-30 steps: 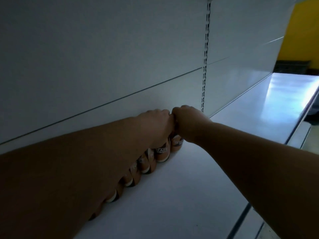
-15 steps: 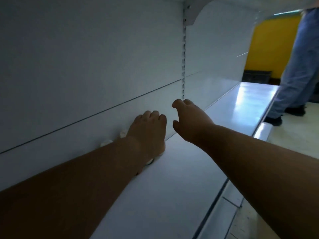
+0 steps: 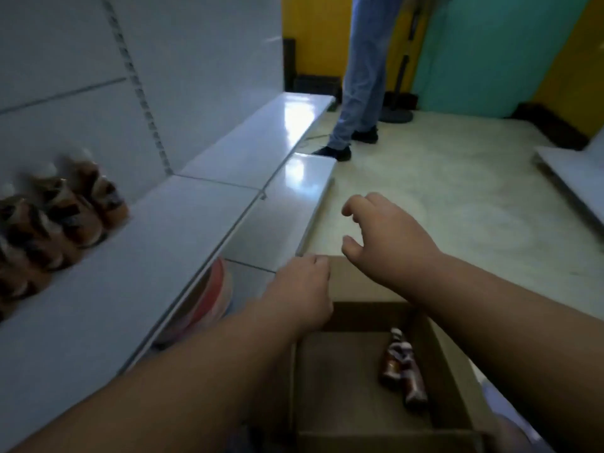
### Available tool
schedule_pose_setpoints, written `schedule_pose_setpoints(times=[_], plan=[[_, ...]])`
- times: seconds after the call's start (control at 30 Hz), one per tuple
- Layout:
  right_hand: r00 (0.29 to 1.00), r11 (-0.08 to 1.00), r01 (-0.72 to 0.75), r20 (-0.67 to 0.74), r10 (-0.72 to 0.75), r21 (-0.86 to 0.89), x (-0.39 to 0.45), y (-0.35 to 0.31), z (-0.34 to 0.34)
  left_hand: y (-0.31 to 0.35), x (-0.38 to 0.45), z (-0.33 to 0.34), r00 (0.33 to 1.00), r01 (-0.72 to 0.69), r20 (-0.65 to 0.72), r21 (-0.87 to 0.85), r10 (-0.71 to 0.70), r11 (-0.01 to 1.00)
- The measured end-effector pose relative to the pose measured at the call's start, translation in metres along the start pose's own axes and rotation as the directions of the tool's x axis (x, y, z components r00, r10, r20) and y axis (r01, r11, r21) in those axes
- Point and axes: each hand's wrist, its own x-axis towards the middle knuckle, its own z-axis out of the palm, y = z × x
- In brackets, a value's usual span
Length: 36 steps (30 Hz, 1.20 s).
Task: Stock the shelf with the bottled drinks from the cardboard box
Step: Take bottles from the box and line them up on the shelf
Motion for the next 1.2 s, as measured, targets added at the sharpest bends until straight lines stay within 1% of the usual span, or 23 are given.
schedule_pose_setpoints(times=[0.1, 0.2, 0.27, 0.37, 0.53, 0.63, 0.7, 0.77, 0.87, 0.93, 0.97, 1.03, 1.1, 1.13, 1.17, 1.2], plan=[[0.990, 0.993, -0.122, 0.076, 0.121, -0.004, -0.042, 0.057, 0.031, 0.039, 0.011, 0.065, 0.984, -0.064, 0.163, -0.018, 0.066, 0.998], [0.939, 0.956, -0.294, 0.190, 0.286, 0.017, -0.075, 0.110, 0.076, 0.064, 0.027, 0.128, 0.958, -0.075, 0.277, -0.029, 0.080, 0.997], [0.888, 0.916, -0.400, 0.264, 0.378, 0.033, -0.088, 0.142, 0.110, 0.070, 0.041, 0.166, 0.930, -0.071, 0.358, -0.033, 0.078, 0.997], [0.798, 0.843, -0.535, 0.364, 0.480, 0.062, -0.099, 0.184, 0.161, 0.065, 0.066, 0.223, 0.870, -0.087, 0.487, -0.017, 0.085, 0.996], [0.601, 0.685, -0.727, 0.529, 0.599, 0.051, -0.108, 0.238, 0.247, 0.046, 0.101, 0.293, 0.777, -0.067, 0.628, 0.015, 0.043, 0.998], [0.470, 0.614, -0.789, 0.626, 0.622, -0.017, -0.112, 0.260, 0.286, 0.044, 0.120, 0.326, 0.719, -0.090, 0.692, 0.001, 0.064, 0.996], [0.406, 0.582, -0.811, 0.664, 0.628, -0.055, -0.112, 0.270, 0.305, 0.048, 0.131, 0.349, 0.680, -0.124, 0.728, 0.001, 0.085, 0.992], [0.376, 0.567, -0.819, 0.668, 0.642, -0.084, -0.111, 0.277, 0.321, 0.051, 0.142, 0.372, 0.654, -0.159, 0.751, 0.015, 0.094, 0.987], [0.347, 0.573, -0.808, 0.676, 0.650, -0.136, -0.112, 0.278, 0.344, 0.048, 0.158, 0.401, 0.646, -0.212, 0.753, 0.015, 0.129, 0.977], [0.320, 0.533, -0.835, 0.667, 0.673, -0.137, -0.115, 0.277, 0.356, 0.042, 0.165, 0.411, 0.639, -0.267, 0.753, 0.023, 0.160, 0.963], [0.316, 0.510, -0.850, 0.650, 0.691, -0.129, -0.116, 0.277, 0.360, 0.038, 0.166, 0.413, 0.646, -0.276, 0.744, 0.022, 0.169, 0.961], [0.345, 0.499, -0.861, 0.604, 0.719, -0.102, -0.116, 0.276, 0.365, 0.027, 0.165, 0.408, 0.686, -0.210, 0.712, -0.004, 0.151, 0.978], [0.379, 0.538, -0.835, 0.588, 0.715, -0.116, -0.112, 0.275, 0.373, 0.016, 0.164, 0.402, 0.760, -0.062, 0.643, -0.068, 0.091, 0.996], [0.386, 0.565, -0.813, 0.592, 0.708, -0.145, -0.109, 0.274, 0.380, 0.012, 0.165, 0.401, 0.796, 0.065, 0.605, -0.098, 0.007, 0.993], [0.388, 0.587, -0.791, 0.599, 0.700, -0.174, -0.105, 0.273, 0.385, 0.009, 0.168, 0.404, 0.805, 0.236, 0.580, -0.125, -0.122, 0.964], [0.368, 0.584, -0.788, 0.610, 0.702, -0.197, -0.102, 0.274, 0.392, 0.007, 0.172, 0.408, 0.769, 0.424, 0.580, -0.149, -0.268, 0.893]])
